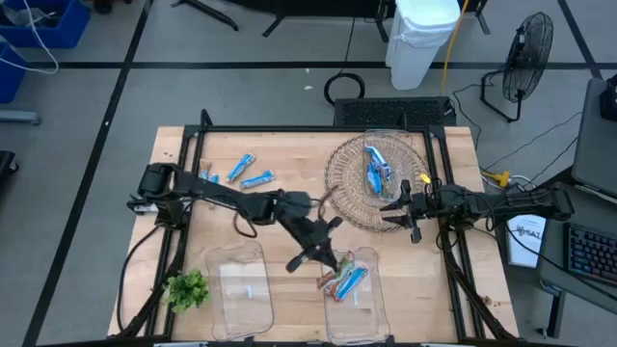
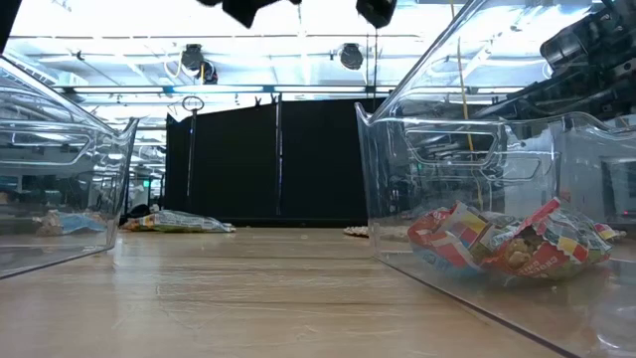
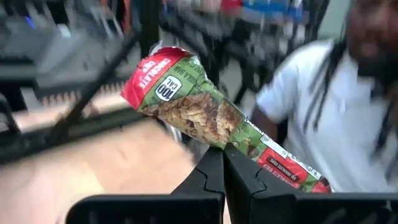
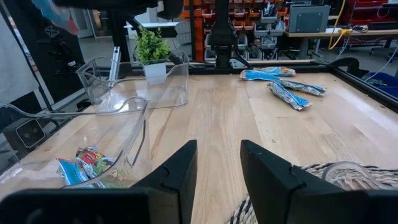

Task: Pick and place Granola Bars by type
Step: Put the red granola bar into the bottom middle transparent bin

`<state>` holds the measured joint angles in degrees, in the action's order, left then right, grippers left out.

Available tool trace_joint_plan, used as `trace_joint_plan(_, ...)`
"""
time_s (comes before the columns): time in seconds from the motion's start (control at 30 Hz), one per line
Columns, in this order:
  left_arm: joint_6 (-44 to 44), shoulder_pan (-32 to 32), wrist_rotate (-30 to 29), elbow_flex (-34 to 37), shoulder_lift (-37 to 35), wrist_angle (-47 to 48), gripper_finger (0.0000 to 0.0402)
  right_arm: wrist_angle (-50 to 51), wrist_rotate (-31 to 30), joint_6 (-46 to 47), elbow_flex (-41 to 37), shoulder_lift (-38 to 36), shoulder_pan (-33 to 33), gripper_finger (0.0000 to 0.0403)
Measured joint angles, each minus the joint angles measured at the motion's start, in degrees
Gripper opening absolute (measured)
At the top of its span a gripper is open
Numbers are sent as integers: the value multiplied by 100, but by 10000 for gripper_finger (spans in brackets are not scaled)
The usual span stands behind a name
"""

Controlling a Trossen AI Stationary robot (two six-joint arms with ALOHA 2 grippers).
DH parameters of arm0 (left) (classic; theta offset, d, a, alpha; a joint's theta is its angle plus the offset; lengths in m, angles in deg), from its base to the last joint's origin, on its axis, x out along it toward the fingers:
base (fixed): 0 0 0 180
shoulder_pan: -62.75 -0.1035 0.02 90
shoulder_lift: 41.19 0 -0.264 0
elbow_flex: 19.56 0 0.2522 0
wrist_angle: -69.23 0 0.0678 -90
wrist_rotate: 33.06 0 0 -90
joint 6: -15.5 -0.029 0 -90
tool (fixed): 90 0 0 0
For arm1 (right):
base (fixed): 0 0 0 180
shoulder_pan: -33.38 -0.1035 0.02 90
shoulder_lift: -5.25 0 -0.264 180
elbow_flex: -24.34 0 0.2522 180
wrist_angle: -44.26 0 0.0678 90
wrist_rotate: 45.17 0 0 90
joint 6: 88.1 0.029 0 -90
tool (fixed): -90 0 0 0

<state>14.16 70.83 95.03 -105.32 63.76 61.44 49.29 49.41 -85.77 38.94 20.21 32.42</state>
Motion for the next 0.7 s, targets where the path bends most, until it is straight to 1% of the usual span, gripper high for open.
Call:
trace_joint_plan(0.1,-778,69,42,-523,-5,1258,0,-1,-1,0,0,0,1,114)
trace_joint_plan(0.17,-1080,85,52,-692,-11,1715,0,0,0,0,0,0,1,114)
trace_joint_plan(0.23,-1133,53,4,-708,-7,1866,0,-1,-1,0,0,0,0,114)
trace_joint_plan(0.3,-1078,-38,-84,-686,62,1785,0,0,0,0,0,0,1,114)
trace_joint_plan(0.37,-824,-145,-29,-684,215,1447,0,0,0,0,0,2,1,114)
trace_joint_plan(0.43,-479,-239,157,-682,460,909,0,0,0,1,0,0,0,114)
trace_joint_plan(0.53,-67,-322,515,-743,868,364,0,0,0,0,0,1,-1,114)
trace_joint_plan(0.6,44,-330,540,-805,1110,329,0,0,-1,1,0,2,0,114)
trace_joint_plan(0.7,149,-328,414,-970,1404,438,0,0,0,0,0,2,-1,114)
